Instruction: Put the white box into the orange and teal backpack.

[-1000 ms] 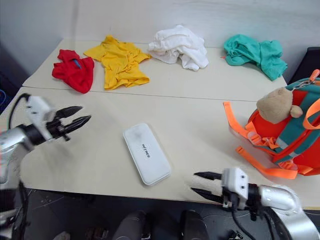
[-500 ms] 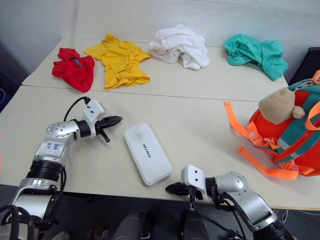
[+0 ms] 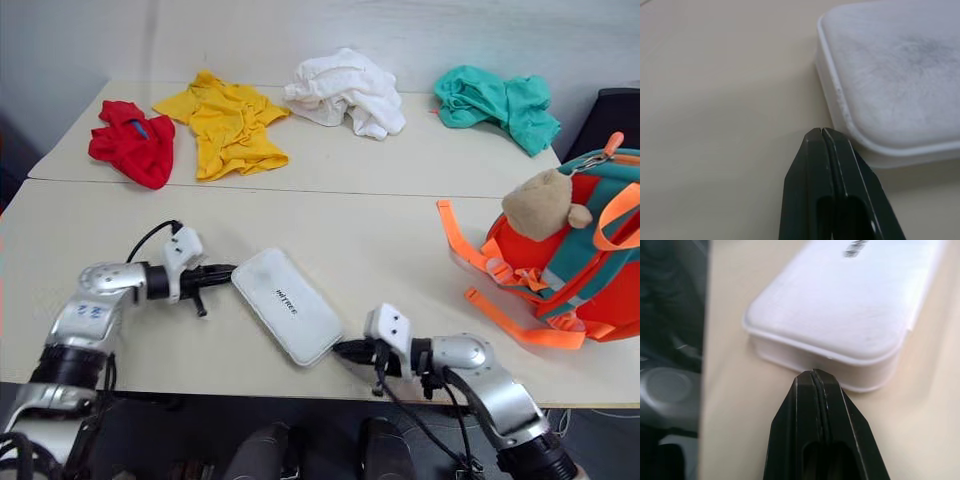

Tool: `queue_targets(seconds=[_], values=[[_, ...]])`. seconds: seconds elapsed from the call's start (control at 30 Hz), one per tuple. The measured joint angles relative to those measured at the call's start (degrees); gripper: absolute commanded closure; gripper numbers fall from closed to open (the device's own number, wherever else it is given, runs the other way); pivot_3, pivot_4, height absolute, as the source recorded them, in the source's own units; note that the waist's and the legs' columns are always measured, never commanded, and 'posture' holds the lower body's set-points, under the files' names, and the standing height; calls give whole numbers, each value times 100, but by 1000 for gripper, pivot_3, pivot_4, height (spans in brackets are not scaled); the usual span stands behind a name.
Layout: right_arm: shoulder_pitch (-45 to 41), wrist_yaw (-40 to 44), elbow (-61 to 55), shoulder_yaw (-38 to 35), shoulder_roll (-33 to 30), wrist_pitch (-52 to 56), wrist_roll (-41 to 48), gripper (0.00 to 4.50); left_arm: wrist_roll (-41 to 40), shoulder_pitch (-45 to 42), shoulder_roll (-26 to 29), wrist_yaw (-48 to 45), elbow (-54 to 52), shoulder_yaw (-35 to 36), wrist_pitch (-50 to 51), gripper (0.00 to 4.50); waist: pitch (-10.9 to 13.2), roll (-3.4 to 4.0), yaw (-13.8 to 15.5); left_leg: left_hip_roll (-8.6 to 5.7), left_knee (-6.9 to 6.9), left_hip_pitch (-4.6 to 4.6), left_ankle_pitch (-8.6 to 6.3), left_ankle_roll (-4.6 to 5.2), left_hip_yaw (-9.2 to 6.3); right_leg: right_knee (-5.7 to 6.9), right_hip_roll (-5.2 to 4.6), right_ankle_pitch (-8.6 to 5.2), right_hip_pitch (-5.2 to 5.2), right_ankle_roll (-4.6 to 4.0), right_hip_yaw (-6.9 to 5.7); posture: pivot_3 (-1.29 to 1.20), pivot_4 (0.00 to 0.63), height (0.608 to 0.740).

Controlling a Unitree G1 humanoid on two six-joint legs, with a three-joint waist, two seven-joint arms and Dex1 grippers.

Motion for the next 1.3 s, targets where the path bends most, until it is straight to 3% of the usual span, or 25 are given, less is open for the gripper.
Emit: queue_targets(seconds=[0.33, 0.53, 0.63, 0.7, 0.9, 1.07, 1.3], values=[[-373, -265, 716, -470, 110, -726, -226, 4500, -631, 1740, 71, 559, -2388, 453, 1318, 4477, 1, 2, -2, 0, -18, 3, -1, -6, -6, -5, -5, -1, -1, -2, 37, 0, 150, 740], [-382, 44, 798, -479, -218, -579, -183, 4500, -759, 2283, 339, 784, -2820, 949, 1646, 4477, 2, 3, 0, 0, -19, 4, -1, -7, -8, -18, -7, -3, -2, -6, 36, 0, 150, 740], [-141, 404, 510, -466, -645, -48, 72, 4500, -770, 1907, 441, 884, -2226, 1314, 1623, 4477, 6, 9, 49, -3, -19, 2, -3, -7, -21, -22, -15, -4, -1, -8, 26, 0, 150, 740], [29, 693, 161, -344, -834, 372, 349, 4500, -694, 1062, 377, 1041, -1487, 1307, 1464, 4477, 4, 7, 141, -4, -16, -2, -2, -7, -32, -21, -14, -4, 0, -9, 15, 0, 150, 740], [-161, 418, -25, 40, -457, 472, 204, 4500, -406, -349, -314, 941, -212, 470, 950, 4477, 2, 3, 140, -10, -16, -2, -4, -3, 1, -5, 0, 0, -5, -3, 4, 0, 150, 740], [-470, -44, 257, 44, -189, 371, -98, 4500, -271, -538, -457, 546, 234, -80, 816, 4477, 2, 2, 33, -5, -16, -4, -1, -2, 15, -5, 10, 0, -12, -2, -13, 0, 150, 740], [-564, -385, 479, -169, -100, 285, -245, 4500, -280, -286, -335, 388, -132, -48, 957, 4477, 2, 2, 5, -4, -12, -2, 2, 0, 11, -2, 1, 0, -9, -2, -8, 0, 150, 740]])
